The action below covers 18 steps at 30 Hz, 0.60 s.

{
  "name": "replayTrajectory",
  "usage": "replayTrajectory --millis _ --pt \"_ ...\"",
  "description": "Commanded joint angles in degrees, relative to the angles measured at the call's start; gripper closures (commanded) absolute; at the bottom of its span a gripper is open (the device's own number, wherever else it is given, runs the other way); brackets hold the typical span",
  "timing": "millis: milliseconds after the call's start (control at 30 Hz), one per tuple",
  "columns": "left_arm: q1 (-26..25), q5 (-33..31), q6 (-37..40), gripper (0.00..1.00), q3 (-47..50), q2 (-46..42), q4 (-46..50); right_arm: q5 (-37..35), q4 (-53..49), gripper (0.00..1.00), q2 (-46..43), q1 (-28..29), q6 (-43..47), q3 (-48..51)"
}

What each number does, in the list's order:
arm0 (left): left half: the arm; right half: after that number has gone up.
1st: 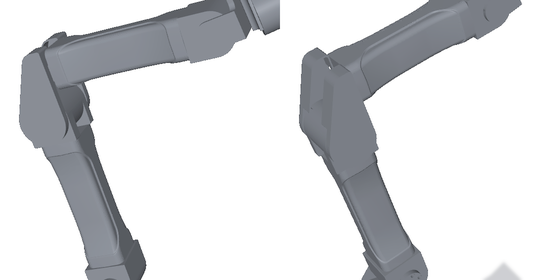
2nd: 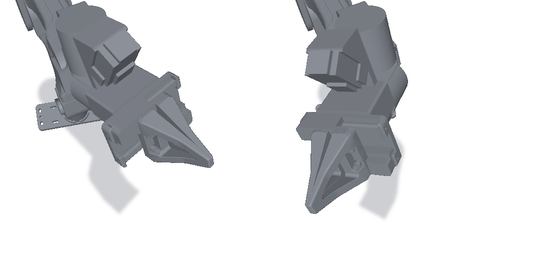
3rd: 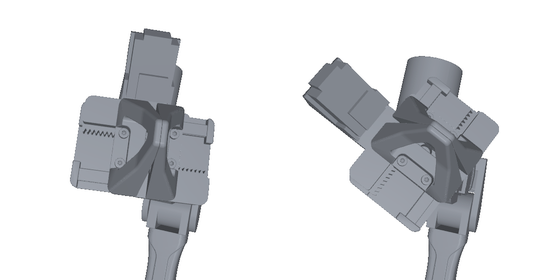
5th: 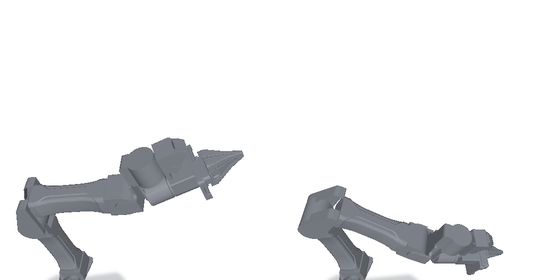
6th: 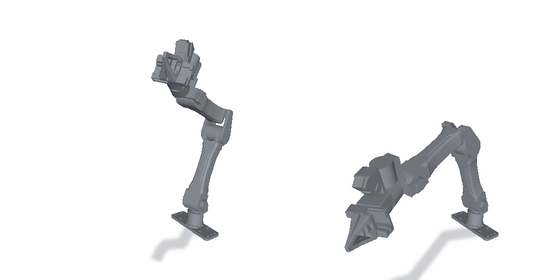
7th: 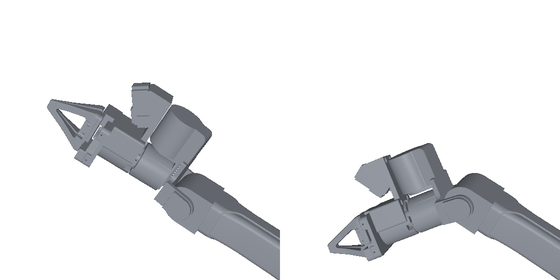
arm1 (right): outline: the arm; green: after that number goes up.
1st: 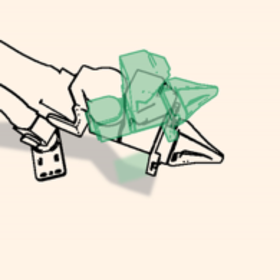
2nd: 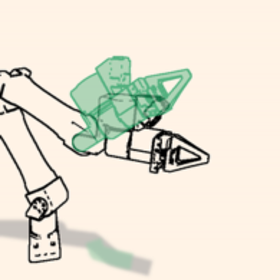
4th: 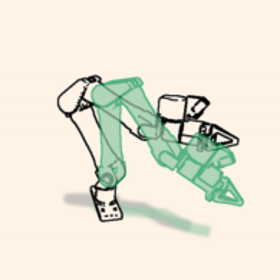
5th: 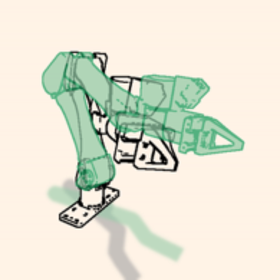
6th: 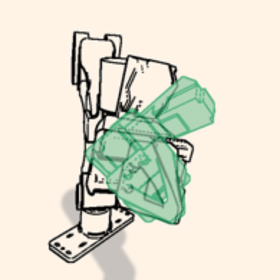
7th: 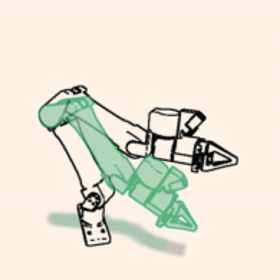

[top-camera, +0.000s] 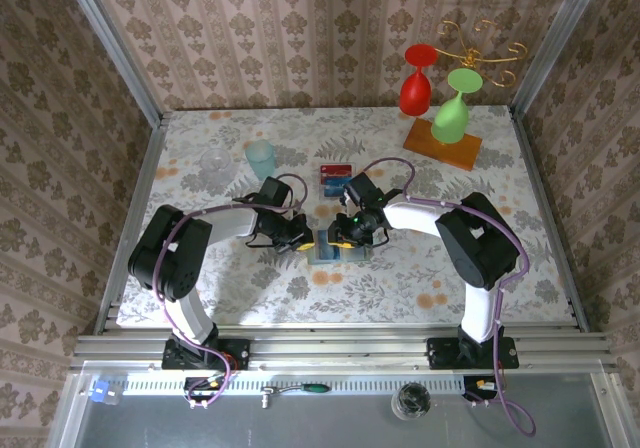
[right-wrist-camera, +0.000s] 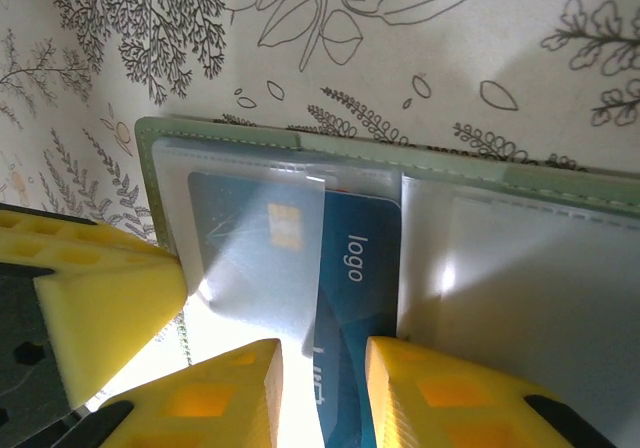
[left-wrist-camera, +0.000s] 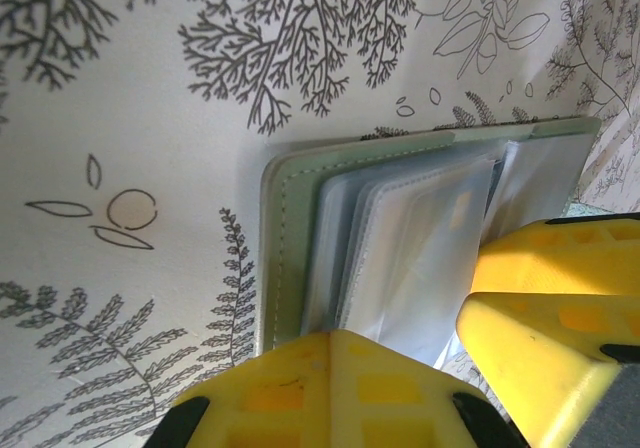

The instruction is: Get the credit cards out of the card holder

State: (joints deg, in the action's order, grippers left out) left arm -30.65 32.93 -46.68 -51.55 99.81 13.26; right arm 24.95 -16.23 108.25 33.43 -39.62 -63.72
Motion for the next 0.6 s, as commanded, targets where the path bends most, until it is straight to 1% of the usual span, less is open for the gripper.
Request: replayTrajectory --millis 0,267,567 --pt "0.2 -0.6 1.1 1.0 -1.9 -0.2 1.7 -2.9 -4.0 0.71 -1.3 0.1 1.0 -0.9" --pt "0.2 -0.6 1.2 1.0 -3.6 -1.3 2.9 -2.0 -3.3 0.71 -2.5 0.1 0.6 -0.8" --pt "-2.2 -0.8 0.8 1.0 -4.6 -0.2 2.8 -2.3 -2.9 0.71 -4.8 -0.4 0.3 0.2"
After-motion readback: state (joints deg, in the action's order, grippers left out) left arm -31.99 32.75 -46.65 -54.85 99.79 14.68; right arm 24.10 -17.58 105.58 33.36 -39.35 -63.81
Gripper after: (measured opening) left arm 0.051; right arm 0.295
